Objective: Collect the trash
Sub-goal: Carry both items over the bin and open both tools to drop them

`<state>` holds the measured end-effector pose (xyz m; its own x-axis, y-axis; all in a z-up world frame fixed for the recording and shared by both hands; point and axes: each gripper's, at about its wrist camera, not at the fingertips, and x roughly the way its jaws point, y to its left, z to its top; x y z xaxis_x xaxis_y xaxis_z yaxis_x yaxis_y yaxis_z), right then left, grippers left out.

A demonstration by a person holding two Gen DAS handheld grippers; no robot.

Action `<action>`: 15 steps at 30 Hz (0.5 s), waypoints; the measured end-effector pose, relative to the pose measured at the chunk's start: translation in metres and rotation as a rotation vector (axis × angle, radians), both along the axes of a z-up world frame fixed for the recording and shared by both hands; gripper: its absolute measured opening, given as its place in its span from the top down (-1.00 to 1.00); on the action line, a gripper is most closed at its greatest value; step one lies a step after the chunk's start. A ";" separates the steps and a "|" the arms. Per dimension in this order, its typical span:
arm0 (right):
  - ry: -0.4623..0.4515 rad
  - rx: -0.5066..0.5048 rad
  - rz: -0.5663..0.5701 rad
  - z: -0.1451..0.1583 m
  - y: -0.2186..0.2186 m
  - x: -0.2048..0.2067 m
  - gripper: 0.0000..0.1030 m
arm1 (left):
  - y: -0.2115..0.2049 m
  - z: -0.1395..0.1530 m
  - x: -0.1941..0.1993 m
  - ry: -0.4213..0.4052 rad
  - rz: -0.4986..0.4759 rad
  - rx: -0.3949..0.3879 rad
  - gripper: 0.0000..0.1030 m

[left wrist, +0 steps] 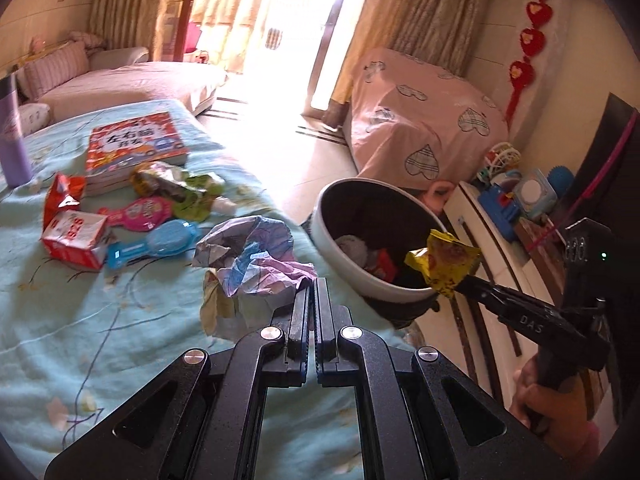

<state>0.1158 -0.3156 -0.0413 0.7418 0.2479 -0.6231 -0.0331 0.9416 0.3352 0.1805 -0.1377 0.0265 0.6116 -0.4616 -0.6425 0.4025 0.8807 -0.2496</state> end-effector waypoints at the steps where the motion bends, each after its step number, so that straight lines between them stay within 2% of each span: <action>1: 0.000 0.001 -0.006 0.000 -0.004 0.000 0.83 | -0.006 0.002 0.000 -0.002 -0.011 0.001 0.97; 15: 0.019 -0.030 -0.046 0.001 -0.033 0.019 0.83 | -0.070 0.008 0.019 0.001 -0.118 0.010 0.97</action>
<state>0.1349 -0.3482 -0.0401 0.7396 0.1954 -0.6440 0.0162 0.9515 0.3073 0.1997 -0.2076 0.0348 0.5527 -0.5237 -0.6482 0.5034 0.8297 -0.2411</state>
